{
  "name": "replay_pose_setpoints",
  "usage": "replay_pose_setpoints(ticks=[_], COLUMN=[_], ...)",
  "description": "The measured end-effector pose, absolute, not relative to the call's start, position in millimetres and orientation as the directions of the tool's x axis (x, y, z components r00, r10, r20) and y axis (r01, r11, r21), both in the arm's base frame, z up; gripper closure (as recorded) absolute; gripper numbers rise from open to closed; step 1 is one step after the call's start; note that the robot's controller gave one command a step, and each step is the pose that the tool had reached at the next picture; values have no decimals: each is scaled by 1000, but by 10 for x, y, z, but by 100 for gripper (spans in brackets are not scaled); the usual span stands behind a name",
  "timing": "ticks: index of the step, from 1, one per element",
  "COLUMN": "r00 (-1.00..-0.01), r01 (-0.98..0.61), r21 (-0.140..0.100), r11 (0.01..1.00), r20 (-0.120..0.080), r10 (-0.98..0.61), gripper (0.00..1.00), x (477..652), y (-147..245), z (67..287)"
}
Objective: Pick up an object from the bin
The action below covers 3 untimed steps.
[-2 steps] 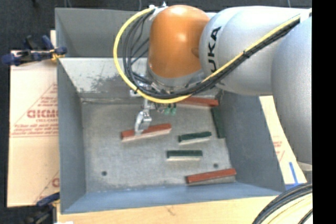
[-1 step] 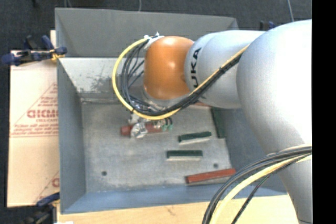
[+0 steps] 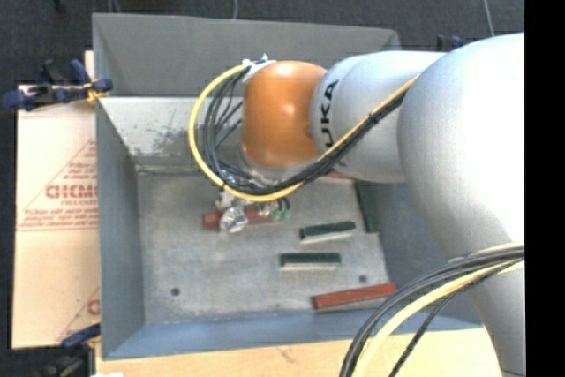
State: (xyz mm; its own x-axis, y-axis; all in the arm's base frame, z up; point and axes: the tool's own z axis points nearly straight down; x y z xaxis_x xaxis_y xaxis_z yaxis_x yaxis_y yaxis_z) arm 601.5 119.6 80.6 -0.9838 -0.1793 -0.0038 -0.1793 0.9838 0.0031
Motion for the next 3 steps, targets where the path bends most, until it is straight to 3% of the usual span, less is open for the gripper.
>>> replay_pose_setpoints(ticks=[1,2,3], r00=[-986,-986,-988], r01=[-167,-166,-154], r21=[0,1,2], r11=[986,986,988], r20=[-4,-4,3], r10=[-167,-166,-154], gripper=[100,100,100], x=[6237,6237,6241], y=[1027,1029,993], z=[1826,1826,2284])
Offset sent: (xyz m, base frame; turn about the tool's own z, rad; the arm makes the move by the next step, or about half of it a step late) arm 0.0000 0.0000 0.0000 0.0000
